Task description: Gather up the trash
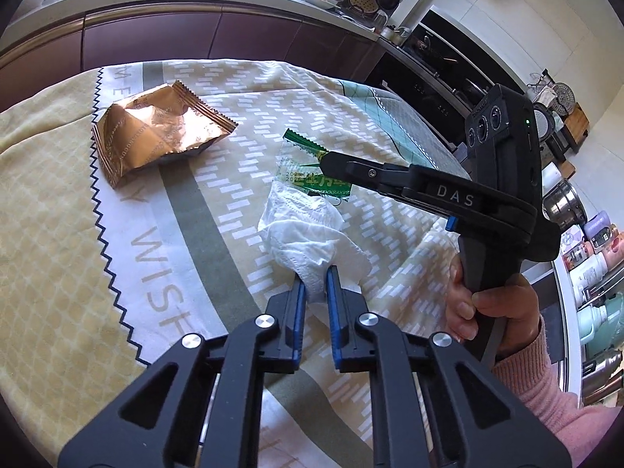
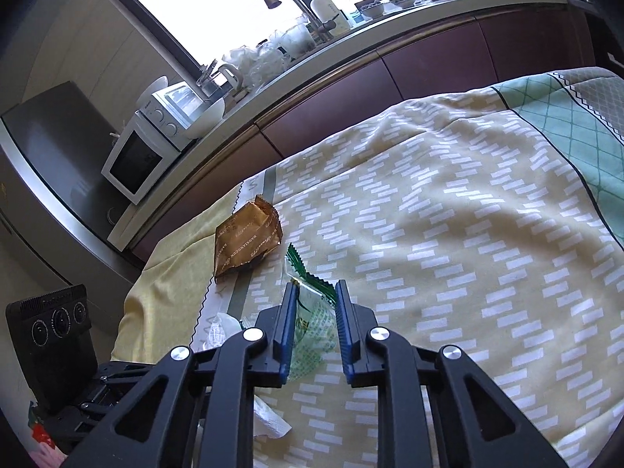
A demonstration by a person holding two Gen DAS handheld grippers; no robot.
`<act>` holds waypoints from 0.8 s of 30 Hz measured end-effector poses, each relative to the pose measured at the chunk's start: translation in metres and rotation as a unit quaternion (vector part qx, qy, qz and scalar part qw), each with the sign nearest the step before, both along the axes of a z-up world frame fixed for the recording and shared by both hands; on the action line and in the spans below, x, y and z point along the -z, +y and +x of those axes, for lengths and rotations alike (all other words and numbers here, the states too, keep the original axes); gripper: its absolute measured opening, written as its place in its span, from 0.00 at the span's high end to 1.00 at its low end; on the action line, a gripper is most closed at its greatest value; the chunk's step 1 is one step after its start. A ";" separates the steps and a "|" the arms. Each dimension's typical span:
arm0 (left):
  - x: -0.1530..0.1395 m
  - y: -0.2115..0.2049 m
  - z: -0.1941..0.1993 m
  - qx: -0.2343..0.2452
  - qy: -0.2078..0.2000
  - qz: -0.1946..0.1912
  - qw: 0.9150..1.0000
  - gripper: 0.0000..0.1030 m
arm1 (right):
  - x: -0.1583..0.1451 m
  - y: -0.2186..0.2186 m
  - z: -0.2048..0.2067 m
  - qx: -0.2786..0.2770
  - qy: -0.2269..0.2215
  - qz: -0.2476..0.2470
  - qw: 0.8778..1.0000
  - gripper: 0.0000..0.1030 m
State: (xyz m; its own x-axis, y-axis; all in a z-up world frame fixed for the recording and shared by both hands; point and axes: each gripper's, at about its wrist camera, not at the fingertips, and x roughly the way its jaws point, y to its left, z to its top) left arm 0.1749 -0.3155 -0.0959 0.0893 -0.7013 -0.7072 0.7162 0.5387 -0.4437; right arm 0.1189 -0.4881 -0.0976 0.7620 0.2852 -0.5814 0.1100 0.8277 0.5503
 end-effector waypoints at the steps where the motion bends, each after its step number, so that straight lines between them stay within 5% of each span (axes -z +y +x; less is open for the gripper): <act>1: -0.002 0.002 -0.001 -0.001 -0.002 -0.003 1.000 0.90 | -0.002 0.001 -0.001 -0.001 -0.003 -0.003 1.000 0.84; 6: -0.013 0.019 -0.006 -0.002 -0.020 -0.009 1.000 0.91 | -0.015 0.010 -0.008 0.000 -0.021 -0.017 1.000 0.92; 24: -0.062 0.133 -0.026 -0.059 -0.071 -0.049 0.995 0.91 | -0.051 0.078 -0.015 -0.061 -0.080 -0.004 0.995 0.93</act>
